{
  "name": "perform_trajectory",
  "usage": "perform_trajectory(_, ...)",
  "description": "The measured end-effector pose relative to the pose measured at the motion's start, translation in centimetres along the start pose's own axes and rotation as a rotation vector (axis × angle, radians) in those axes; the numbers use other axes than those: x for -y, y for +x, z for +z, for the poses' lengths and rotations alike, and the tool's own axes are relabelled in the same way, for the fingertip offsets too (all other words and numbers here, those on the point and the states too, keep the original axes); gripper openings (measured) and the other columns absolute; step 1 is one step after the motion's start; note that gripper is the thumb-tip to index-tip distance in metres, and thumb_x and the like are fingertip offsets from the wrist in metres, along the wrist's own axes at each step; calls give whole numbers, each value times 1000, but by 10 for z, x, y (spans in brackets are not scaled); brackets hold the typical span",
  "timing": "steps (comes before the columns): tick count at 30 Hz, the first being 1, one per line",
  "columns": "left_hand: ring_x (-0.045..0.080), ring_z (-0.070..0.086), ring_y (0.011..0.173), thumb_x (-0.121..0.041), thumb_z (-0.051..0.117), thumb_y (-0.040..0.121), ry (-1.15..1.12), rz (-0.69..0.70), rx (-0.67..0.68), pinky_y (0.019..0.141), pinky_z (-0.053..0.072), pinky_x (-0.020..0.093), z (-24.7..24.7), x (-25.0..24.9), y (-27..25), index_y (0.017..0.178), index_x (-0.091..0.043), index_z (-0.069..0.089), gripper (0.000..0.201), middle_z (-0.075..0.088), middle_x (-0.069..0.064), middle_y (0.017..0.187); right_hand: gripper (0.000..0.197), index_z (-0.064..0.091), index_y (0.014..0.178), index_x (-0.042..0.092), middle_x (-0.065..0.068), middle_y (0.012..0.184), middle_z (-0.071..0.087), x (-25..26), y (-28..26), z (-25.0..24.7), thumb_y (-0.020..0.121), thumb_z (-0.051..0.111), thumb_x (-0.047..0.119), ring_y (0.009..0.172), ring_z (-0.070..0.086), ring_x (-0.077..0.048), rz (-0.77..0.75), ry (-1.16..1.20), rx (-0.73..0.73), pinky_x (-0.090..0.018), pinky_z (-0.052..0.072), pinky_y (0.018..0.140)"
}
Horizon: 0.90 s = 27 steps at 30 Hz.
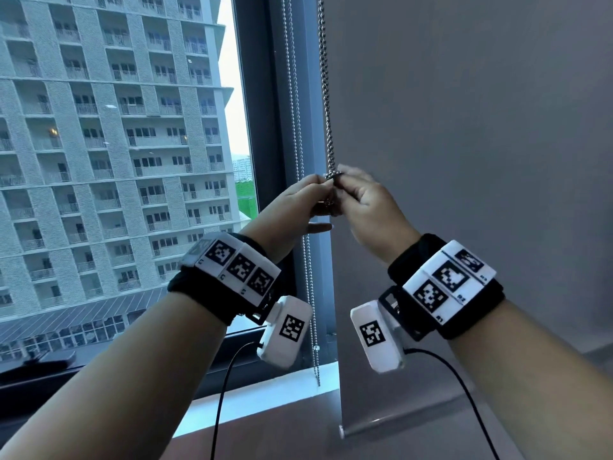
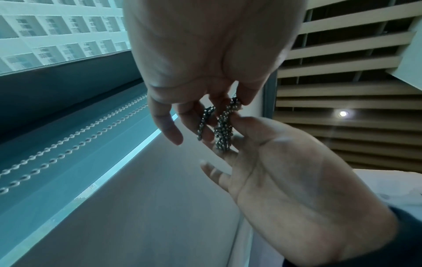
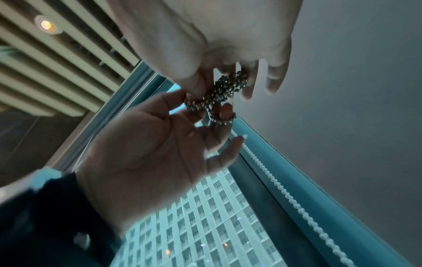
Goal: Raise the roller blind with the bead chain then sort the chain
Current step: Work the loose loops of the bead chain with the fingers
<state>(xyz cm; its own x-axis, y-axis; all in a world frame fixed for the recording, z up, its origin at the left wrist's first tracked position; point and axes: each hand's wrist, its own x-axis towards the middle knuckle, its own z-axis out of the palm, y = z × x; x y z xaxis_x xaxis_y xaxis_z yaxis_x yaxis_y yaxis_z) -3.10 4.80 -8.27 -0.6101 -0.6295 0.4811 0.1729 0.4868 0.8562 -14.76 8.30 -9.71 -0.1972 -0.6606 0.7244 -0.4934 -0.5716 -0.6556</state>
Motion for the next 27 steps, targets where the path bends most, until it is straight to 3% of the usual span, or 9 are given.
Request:
perform_trajectory(2,9,59,74,-20,40,97,-41,-15,31,77,45,32,-2,0,-1,83,-19,50,17,57,-3,76,24,62,112,8,-7,130,44,2,3,-4,95,45,10,108,49,-14,36,65,74,-26,43,95)
perform_trajectory(6,9,59,70,-19,46,96,-56,40,14,74,49,26,1,0,-3,84,-16,52,14,57,-1,78,11,59,85,28,-12,110,55,4,5,-4,86,49,23,95,55,-20,52,60,78,-37,47,91)
perform_trajectory(8,11,59,70,-18,50,95,-54,70,-44,73,49,25,2,3,-2,81,-15,52,15,59,2,78,7,58,86,26,-10,100,63,1,4,-4,85,53,21,94,60,-20,63,109,73,-38,49,90)
perform_trajectory(11,16,59,72,-23,54,90,-76,71,-73,73,52,26,3,7,-1,81,-14,53,13,60,8,84,10,59,86,21,0,84,65,-4,1,-5,90,57,12,82,61,-12,60,191,67,-29,50,81)
perform_trajectory(14,14,60,72,-21,48,95,-93,43,-56,74,50,28,2,8,-2,84,-15,53,14,60,3,84,10,62,85,19,2,76,62,-3,-1,-6,90,58,11,69,59,-3,32,215,59,-20,48,71)
perform_trajectory(16,12,61,71,-21,45,97,-69,33,-30,72,51,28,1,7,-4,84,-17,52,16,59,-1,80,11,64,84,19,-1,79,57,-3,0,-7,90,57,12,64,56,-1,12,172,82,-17,45,67)
perform_trajectory(19,11,61,74,-21,45,97,-62,26,12,71,52,29,-1,5,-5,82,-19,50,16,57,-2,79,7,66,86,14,-7,96,48,-1,3,-11,89,59,15,72,57,-10,28,109,122,-22,47,73)
perform_trajectory(23,7,58,80,-26,49,94,-83,55,13,77,47,30,-1,1,-6,84,-22,56,13,59,-5,83,10,64,88,12,0,82,57,4,5,-10,91,55,14,66,55,0,49,194,131,-12,46,69)
perform_trajectory(27,-5,59,72,-17,54,93,6,174,-129,69,42,9,-3,3,-4,82,-16,62,14,66,-9,77,9,62,91,14,3,81,64,4,2,-7,92,53,12,65,58,7,93,363,-15,-8,43,65)
